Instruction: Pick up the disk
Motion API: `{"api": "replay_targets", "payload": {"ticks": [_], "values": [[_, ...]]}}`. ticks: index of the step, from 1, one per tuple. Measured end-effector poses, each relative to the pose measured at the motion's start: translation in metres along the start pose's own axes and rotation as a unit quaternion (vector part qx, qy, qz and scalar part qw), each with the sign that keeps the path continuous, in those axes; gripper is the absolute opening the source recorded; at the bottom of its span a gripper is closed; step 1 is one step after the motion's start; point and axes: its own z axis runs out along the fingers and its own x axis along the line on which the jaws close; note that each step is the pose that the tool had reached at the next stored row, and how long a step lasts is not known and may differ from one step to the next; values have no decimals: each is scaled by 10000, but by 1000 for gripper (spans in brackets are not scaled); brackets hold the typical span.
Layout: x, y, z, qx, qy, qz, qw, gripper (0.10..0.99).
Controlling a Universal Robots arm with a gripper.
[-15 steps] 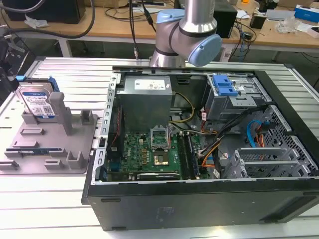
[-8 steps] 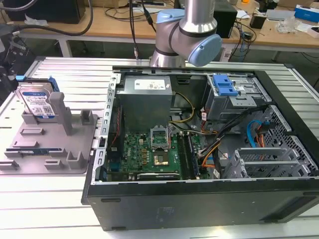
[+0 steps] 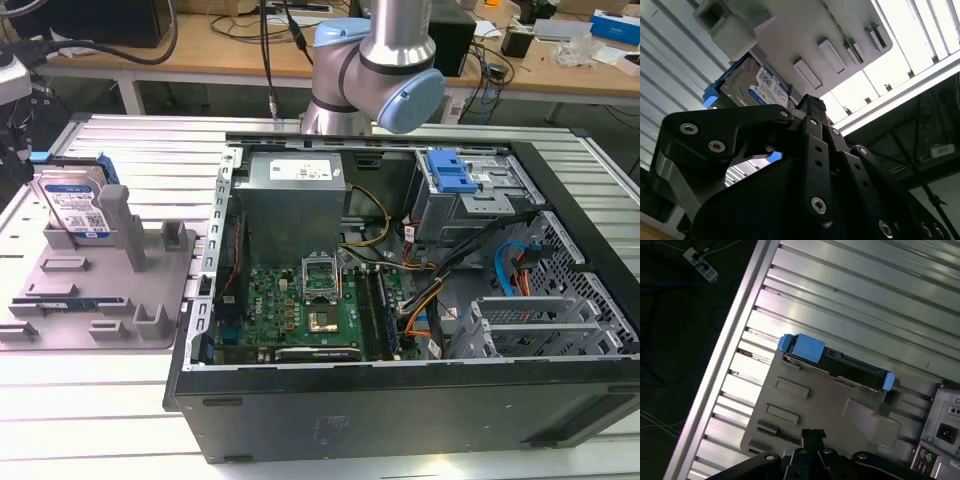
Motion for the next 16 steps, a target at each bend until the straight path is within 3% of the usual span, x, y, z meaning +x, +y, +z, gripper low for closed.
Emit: {"api": "replay_targets", "payload": {"ticks": [6, 8, 10, 11, 12, 13, 14, 16], "values": [[0, -1, 0, 6, 24, -556, 9984, 106], [0, 0, 0, 11, 33, -757, 9971, 114], [0, -1, 0, 17, 45, -995, 9950, 235], [0, 0, 0, 19, 49, -1090, 9940, 235], [0, 0, 0, 23, 59, -1279, 9918, 357], [0, 0, 0, 28, 70, -1521, 9883, 416], [0, 0, 1, 32, 82, -1801, 9836, 482], [0, 0, 1, 35, 91, -1998, 9798, 482]]}}
